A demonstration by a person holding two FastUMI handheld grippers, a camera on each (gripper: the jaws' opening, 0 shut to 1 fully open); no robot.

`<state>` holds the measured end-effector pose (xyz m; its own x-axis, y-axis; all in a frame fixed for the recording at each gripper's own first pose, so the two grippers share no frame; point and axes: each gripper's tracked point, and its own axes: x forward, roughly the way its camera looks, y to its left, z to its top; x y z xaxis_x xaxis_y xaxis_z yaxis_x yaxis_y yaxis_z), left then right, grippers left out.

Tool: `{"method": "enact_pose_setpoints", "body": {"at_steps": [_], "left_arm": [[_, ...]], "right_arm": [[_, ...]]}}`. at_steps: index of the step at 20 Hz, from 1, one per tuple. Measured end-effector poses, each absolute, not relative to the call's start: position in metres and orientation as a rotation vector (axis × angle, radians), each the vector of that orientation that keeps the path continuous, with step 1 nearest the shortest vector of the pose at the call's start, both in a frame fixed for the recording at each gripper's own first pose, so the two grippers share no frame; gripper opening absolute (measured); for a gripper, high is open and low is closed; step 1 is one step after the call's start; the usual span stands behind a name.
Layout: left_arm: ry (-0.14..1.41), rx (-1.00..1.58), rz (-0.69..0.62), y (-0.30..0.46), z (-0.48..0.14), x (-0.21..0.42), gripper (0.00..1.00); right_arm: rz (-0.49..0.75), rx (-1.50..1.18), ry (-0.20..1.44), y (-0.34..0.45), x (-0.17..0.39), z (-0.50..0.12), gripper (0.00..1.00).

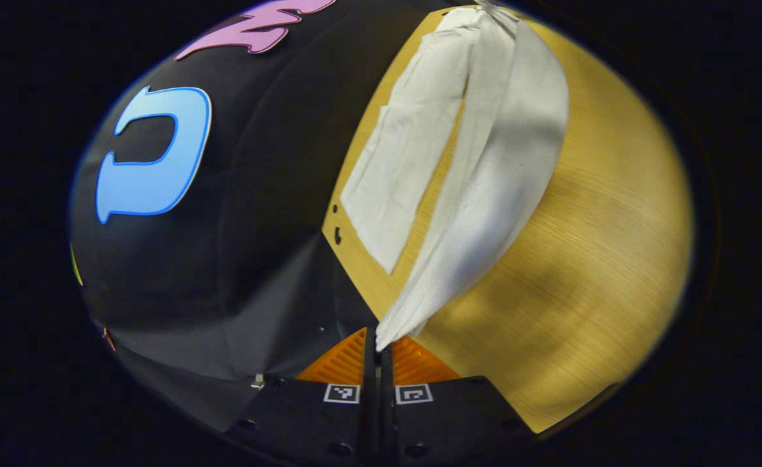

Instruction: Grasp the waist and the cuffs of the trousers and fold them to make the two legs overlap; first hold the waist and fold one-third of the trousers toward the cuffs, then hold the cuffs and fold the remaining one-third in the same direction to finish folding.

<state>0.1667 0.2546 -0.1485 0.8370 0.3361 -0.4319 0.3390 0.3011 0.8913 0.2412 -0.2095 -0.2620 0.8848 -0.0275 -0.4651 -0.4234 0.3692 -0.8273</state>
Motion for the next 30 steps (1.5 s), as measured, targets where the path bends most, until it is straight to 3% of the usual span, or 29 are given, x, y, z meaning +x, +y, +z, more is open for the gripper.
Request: {"method": "enact_pose_setpoints", "body": {"at_steps": [4, 9, 14, 19, 21, 22, 23, 26, 27, 30], "left_arm": [[0.570, 1.274, 0.061, 0.259, -0.106, 0.223, 0.05], [0.555, 1.085, 0.109, 0.264, -0.090, 0.311, 0.05], [0.581, 0.933, 0.144, 0.261, -0.130, 0.378, 0.05], [0.582, 0.869, 0.152, 0.251, -0.172, 0.402, 0.06], [0.551, 0.811, 0.131, 0.239, -0.174, 0.401, 0.05], [0.549, 0.785, 0.118, 0.235, -0.175, 0.399, 0.08], [0.562, 0.754, 0.102, 0.234, -0.181, 0.396, 0.11], [0.619, 0.675, 0.088, 0.241, -0.199, 0.376, 0.77], [0.609, 0.635, 0.099, 0.240, -0.192, 0.368, 1.00], [0.555, 0.496, 0.141, 0.245, -0.178, 0.349, 0.96]], "right_arm": [[0.141, -1.111, 0.376, -0.208, 0.292, -0.233, 0.05], [0.037, -0.950, 0.391, -0.199, 0.347, -0.245, 0.05], [0.005, -0.870, 0.444, -0.201, 0.378, -0.273, 0.05], [-0.028, -0.574, 0.531, -0.208, 0.380, -0.287, 0.05], [-0.046, -0.472, 0.549, -0.211, 0.380, -0.291, 0.13], [-0.042, -0.421, 0.556, -0.210, 0.378, -0.290, 0.27], [-0.042, -0.371, 0.567, -0.207, 0.374, -0.291, 0.30], [-0.047, -0.218, 0.577, -0.200, 0.361, -0.283, 0.97], [-0.067, -0.177, 0.564, -0.202, 0.363, -0.280, 0.98], [-0.145, -0.021, 0.517, -0.210, 0.353, -0.265, 0.98]]}}
